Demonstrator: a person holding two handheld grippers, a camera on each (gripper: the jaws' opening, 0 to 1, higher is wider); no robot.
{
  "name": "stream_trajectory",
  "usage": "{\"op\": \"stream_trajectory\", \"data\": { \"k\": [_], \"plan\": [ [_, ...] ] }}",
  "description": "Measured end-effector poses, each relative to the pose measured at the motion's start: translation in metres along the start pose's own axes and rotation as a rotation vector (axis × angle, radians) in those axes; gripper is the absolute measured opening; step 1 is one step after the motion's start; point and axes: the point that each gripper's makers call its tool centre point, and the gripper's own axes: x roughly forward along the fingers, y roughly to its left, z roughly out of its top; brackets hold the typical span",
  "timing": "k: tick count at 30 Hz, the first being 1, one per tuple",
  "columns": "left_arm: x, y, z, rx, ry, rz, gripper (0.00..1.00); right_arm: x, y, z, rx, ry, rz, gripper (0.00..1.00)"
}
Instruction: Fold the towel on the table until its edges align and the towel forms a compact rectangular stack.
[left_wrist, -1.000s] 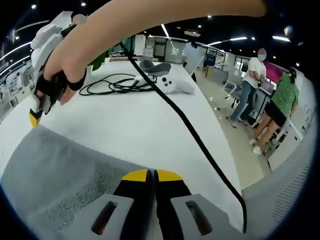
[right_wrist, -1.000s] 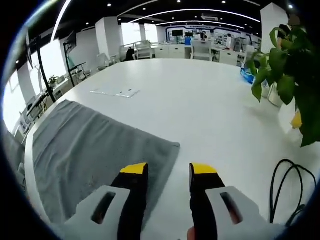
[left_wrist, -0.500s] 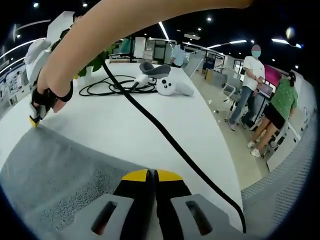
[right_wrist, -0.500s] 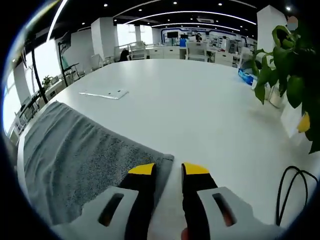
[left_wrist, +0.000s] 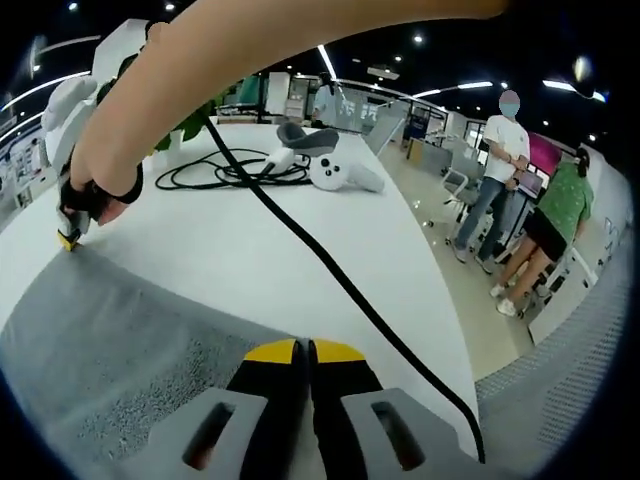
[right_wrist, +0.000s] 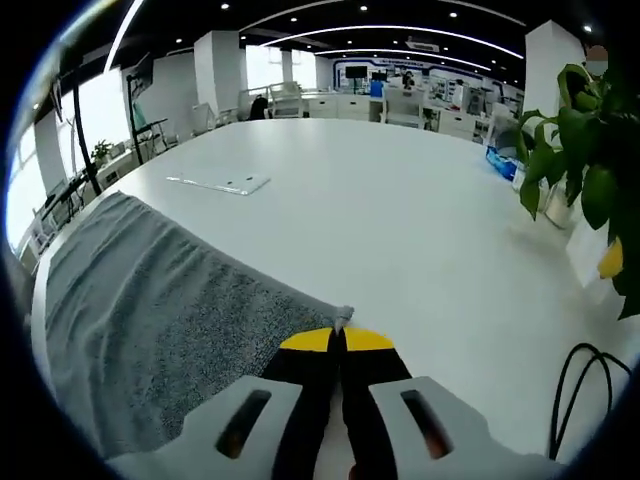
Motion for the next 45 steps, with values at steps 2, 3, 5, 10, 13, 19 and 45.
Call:
{"op": "stream_trajectory", "data": {
  "k": [2,3,5,10,13,19,45],
  "plan": [
    [-0.002,-0.002,0.001,-0.015,-0.009,-0.001,0.04,-0.003,0.002,0.003,0.006,-0.009,0.009,0.0],
    [-0.004,-0.003,0.002,-0.032,-0.016,0.001,0.04,-0.007,0.004,0.006,0.016,-0.019,0.019,0.0],
    [-0.005,-0.01,0.003,-0.017,-0.016,-0.01,0.04,-0.011,0.008,0.009,0.04,-0.024,0.036,0.0],
    [-0.01,-0.013,0.01,-0.034,-0.031,-0.005,0.04,-0.024,0.014,0.022,0.07,-0.064,0.057,0.0],
    [-0.014,-0.016,0.014,-0.037,-0.039,-0.001,0.04,-0.034,0.017,0.03,0.071,-0.082,0.063,0.0],
    [-0.022,-0.017,0.028,-0.056,-0.074,0.007,0.04,-0.052,0.019,0.046,0.071,-0.123,0.061,0.0],
    [-0.043,-0.012,0.043,-0.203,-0.146,0.085,0.04,-0.106,0.023,0.061,0.065,-0.184,0.091,0.0]
  ]
}}
